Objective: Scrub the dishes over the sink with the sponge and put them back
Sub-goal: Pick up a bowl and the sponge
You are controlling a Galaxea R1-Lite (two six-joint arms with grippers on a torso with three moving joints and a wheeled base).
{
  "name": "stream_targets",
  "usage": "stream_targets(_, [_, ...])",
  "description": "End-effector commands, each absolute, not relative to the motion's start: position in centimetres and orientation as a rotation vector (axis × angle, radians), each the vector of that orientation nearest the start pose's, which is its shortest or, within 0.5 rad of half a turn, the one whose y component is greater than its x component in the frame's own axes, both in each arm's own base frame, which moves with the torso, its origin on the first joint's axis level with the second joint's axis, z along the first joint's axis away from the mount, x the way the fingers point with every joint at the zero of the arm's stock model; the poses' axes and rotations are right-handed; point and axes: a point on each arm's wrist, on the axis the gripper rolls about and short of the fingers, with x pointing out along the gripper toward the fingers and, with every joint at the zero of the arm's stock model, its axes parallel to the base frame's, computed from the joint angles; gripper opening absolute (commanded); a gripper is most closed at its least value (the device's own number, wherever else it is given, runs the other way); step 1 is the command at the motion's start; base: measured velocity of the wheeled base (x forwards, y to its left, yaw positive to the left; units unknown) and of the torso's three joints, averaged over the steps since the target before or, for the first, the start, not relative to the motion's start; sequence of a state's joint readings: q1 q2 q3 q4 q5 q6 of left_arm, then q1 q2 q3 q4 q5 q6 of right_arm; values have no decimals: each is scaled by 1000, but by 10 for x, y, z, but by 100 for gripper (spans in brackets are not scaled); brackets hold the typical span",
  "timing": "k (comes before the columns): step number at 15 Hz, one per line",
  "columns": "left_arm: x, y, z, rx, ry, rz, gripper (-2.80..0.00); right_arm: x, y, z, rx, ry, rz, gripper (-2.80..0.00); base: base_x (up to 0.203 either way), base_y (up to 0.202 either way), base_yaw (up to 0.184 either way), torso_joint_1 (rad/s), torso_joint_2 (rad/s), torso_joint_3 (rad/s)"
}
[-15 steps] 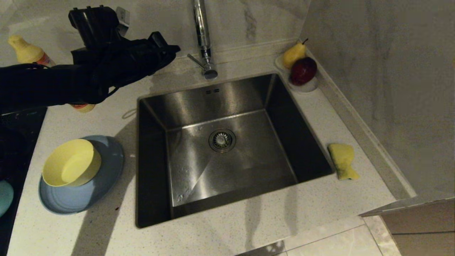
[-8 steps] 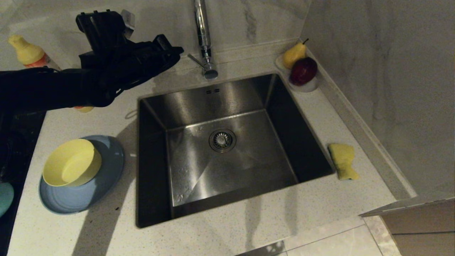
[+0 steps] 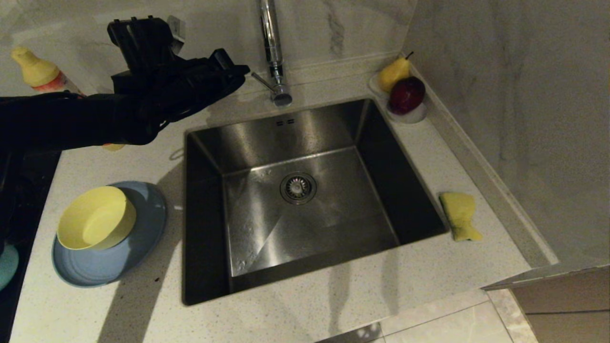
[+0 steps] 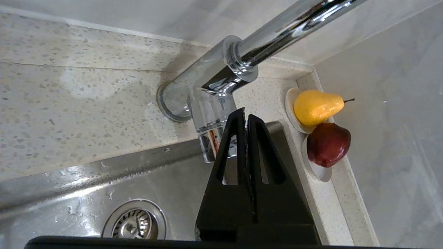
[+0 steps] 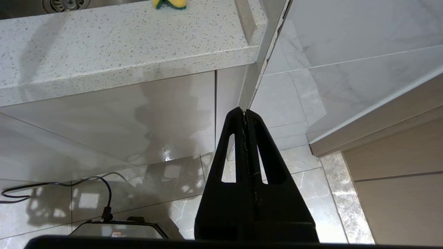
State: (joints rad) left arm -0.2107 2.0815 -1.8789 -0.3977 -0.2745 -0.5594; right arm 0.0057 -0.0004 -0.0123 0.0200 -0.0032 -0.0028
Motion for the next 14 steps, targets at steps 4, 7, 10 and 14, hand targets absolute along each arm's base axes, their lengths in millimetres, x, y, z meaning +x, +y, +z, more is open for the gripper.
stream_targets(4, [424,-105,315,-545,-41,-540,-280,-24,0,77,-3,6,3,-280,0,0,0,0,0,0])
stream_targets(7, [426,-110,310,-547,-30,-538,-280,-24,0,77,-3,6,3,-280,0,0,0,0,0,0])
stream_targets(10, [427,-110,308,-546,-24,-535,-280,-24,0,77,-3,6,3,-280,0,0,0,0,0,0])
stream_targets(14, [422,-110,308,-548,-3,-534,-280,-24,0,77,-3,6,3,-280,0,0,0,0,0,0])
